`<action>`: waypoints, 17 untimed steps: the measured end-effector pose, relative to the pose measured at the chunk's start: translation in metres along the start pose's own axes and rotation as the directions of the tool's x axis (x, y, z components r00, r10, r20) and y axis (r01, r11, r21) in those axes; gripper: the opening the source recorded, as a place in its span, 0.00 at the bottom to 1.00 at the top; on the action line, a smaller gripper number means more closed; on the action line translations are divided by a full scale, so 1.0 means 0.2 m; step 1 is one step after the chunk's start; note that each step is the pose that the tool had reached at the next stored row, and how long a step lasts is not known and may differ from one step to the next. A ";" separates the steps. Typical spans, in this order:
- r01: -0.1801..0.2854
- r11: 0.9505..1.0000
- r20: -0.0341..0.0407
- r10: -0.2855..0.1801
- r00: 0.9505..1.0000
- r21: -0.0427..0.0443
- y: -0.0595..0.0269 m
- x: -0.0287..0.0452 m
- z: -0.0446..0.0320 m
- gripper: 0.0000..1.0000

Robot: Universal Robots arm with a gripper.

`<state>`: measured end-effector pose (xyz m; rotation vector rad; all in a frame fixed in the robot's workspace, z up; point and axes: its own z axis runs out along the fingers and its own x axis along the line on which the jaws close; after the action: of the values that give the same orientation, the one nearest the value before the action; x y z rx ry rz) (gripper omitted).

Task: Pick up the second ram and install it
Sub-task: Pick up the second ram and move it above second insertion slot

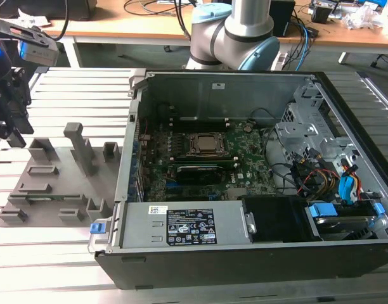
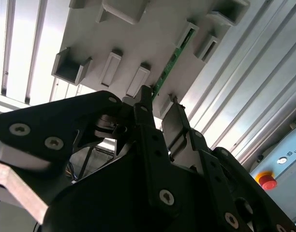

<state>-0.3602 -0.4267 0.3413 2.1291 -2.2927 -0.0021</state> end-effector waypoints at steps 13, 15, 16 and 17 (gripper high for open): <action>0.000 1.000 0.000 0.000 1.000 0.000 -0.001 -0.001 0.070 0.36; 0.000 1.000 0.000 0.000 1.000 0.000 -0.001 -0.001 0.076 0.36; 0.000 1.000 0.000 0.000 1.000 0.000 -0.001 -0.001 0.081 0.36; 0.000 1.000 0.000 0.000 1.000 0.000 -0.001 -0.001 0.087 0.36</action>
<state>-0.3603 -0.4267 0.3240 2.1292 -2.2927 -0.0021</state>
